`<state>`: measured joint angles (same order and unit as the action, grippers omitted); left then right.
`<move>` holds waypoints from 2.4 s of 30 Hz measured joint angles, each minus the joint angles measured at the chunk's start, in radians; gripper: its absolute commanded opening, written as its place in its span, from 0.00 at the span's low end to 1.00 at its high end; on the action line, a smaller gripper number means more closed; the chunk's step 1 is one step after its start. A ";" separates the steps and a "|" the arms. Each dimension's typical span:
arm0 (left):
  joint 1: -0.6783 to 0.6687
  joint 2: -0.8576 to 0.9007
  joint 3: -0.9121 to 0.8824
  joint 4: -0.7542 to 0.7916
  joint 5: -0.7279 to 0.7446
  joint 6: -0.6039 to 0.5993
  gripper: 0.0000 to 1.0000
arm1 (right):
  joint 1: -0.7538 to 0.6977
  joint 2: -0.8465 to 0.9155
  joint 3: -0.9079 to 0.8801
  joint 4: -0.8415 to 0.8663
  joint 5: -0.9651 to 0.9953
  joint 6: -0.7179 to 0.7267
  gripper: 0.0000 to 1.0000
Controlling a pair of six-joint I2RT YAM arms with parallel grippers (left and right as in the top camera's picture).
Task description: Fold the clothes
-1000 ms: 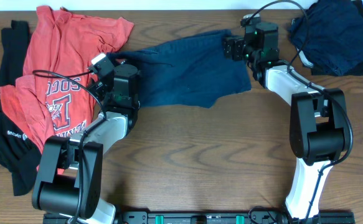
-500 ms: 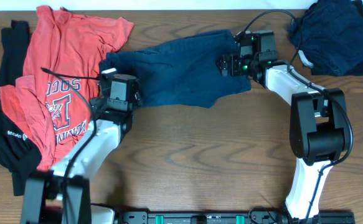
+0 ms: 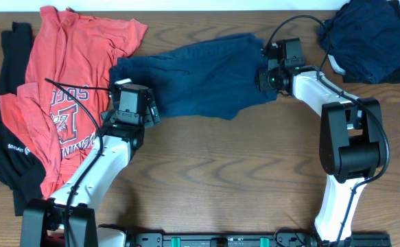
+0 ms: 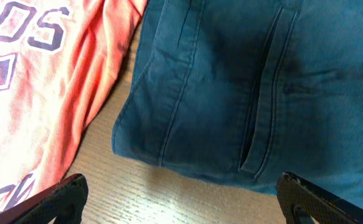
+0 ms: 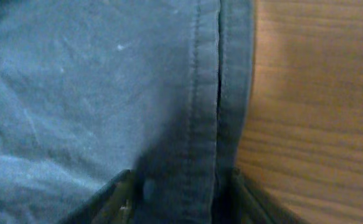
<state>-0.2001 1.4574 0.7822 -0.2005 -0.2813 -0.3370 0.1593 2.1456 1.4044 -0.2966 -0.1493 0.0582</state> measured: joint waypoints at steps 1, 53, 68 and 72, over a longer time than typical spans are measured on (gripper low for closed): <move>0.000 0.000 0.000 -0.005 0.006 0.001 0.98 | 0.000 0.000 0.000 -0.006 0.003 -0.001 0.01; -0.023 0.187 0.107 0.140 0.391 0.396 0.78 | -0.225 -0.185 0.001 -0.444 -0.087 -0.051 0.91; -0.023 0.217 0.110 -0.035 0.406 0.306 0.13 | -0.225 -0.185 0.001 -0.381 -0.149 -0.024 0.75; -0.024 0.235 0.110 -0.028 0.406 0.284 0.11 | -0.225 -0.185 0.001 -0.357 -0.173 -0.024 0.72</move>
<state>-0.2237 1.6928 0.8925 -0.2287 0.1246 -0.0532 -0.0662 1.9610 1.4052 -0.6537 -0.3225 0.0341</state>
